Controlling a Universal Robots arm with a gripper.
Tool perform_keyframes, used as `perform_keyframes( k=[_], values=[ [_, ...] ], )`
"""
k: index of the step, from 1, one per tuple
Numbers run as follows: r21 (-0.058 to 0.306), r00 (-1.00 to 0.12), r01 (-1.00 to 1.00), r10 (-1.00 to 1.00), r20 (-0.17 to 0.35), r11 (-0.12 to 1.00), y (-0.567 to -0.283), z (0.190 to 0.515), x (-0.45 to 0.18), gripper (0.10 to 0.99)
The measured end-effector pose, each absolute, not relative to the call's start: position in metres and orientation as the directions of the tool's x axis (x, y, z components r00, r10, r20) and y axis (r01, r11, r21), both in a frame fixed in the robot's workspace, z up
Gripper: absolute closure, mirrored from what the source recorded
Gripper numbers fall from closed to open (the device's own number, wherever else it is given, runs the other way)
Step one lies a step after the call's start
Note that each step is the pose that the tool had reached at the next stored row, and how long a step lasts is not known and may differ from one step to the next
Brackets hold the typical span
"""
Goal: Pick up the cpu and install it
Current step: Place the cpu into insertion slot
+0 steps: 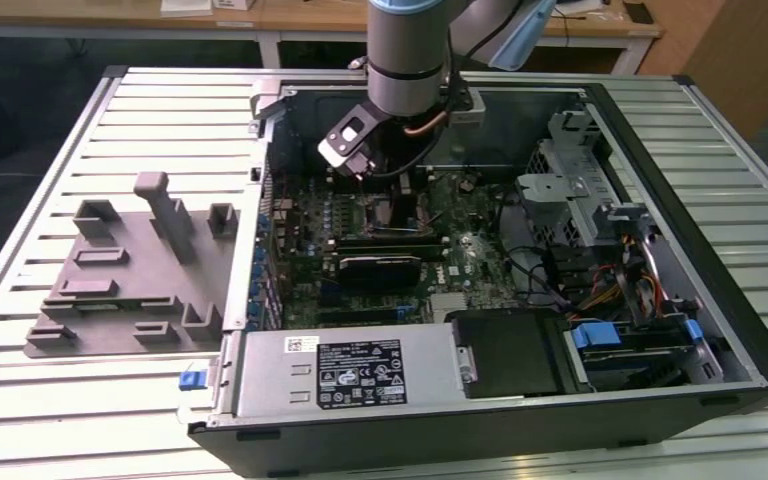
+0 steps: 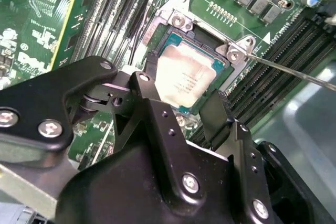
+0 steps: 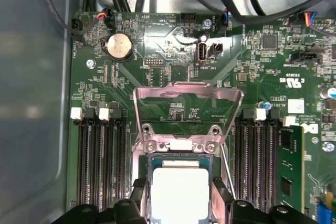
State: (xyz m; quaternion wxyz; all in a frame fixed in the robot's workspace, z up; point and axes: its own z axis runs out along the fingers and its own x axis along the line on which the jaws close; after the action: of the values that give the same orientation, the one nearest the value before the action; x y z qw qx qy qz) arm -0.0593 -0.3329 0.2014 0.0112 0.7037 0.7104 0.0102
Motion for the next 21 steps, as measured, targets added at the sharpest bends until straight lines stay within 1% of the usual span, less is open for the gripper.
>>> perform_keyframes(
  k=[7,14,15,16,17,19,20,21],
  values=[
    [0.03,-0.009,0.999,1.0,-0.001,0.01,-0.333,0.213,-0.059,0.486],
    [0.03,-0.009,0.999,1.0,-0.001,0.009,-0.333,0.213,-0.059,0.486],
    [0.03,-0.009,0.999,1.0,-0.001,0.009,-0.333,0.213,-0.059,0.498],
    [0.03,-0.009,0.999,1.0,-0.001,0.01,-0.333,0.214,-0.059,0.561],
    [0.03,-0.009,0.999,1.0,-0.001,0.01,-0.333,0.214,-0.059,0.561],
    [0.03,-0.009,0.999,1.0,-0.001,0.01,-0.333,0.214,-0.059,0.682],
    [0.03,-0.009,0.999,1.0,-0.001,0.009,-0.333,0.214,-0.059,0.682],
    [0.03,-0.01,0.999,1.0,-0.001,0.01,-0.333,0.214,-0.059,0.741]
  ],
)
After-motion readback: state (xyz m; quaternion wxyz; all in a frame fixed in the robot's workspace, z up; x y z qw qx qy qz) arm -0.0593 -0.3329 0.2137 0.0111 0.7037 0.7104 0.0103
